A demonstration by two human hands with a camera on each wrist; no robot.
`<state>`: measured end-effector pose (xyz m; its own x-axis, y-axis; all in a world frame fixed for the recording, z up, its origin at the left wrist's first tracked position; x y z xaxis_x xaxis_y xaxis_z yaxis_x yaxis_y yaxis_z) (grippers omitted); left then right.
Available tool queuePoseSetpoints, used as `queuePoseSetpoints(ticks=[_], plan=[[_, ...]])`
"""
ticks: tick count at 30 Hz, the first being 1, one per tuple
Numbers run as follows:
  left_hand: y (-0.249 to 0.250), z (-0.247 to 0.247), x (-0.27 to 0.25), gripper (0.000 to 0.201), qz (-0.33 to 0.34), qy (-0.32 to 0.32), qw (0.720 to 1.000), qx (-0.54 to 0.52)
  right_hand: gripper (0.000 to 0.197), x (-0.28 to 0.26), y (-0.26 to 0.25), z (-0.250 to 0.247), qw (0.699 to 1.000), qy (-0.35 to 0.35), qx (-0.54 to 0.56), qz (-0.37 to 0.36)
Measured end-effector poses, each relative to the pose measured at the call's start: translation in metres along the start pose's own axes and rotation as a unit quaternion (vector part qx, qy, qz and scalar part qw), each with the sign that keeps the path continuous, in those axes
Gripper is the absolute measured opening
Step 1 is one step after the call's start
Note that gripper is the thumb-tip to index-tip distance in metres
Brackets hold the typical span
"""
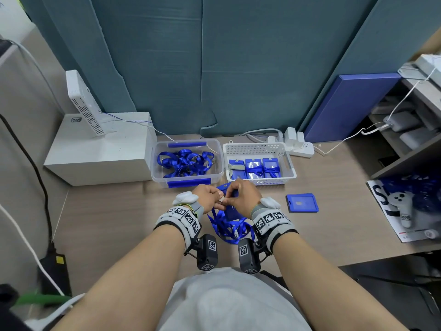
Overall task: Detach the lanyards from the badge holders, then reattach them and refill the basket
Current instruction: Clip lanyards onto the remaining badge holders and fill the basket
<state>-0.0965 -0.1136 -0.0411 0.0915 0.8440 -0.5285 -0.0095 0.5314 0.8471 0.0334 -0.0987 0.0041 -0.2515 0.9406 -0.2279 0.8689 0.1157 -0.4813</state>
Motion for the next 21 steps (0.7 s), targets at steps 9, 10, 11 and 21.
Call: queuePoseSetpoints(ticks=[9,10,11,21], plan=[[-0.006,0.000,-0.001,0.019,-0.008,-0.004,1.000,-0.007,0.017,0.001,0.004,0.007,1.000,0.008,0.003,-0.010],[-0.007,0.000,-0.001,0.018,-0.006,-0.005,1.000,-0.007,0.017,0.001,0.004,0.008,1.000,0.008,0.002,-0.011],[-0.007,0.000,-0.001,0.017,-0.006,-0.006,1.000,-0.005,0.017,0.000,0.004,0.009,1.000,0.008,0.004,-0.013],[-0.004,-0.001,-0.006,0.016,0.036,-0.017,0.999,-0.021,0.023,0.002,0.020,0.011,0.998,0.009,0.055,0.022]])
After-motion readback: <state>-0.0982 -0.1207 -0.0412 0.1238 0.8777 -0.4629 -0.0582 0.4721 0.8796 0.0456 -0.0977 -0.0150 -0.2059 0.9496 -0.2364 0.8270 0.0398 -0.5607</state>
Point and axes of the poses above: each hand's wrist, its own x-axis towards the middle knuckle, its own z-axis out of the palm, y = z × x, the point moved 9 cm from there along x, towards the middle knuckle, and after that the axes turned 14 degrees about -x, right-handed, at the moved point
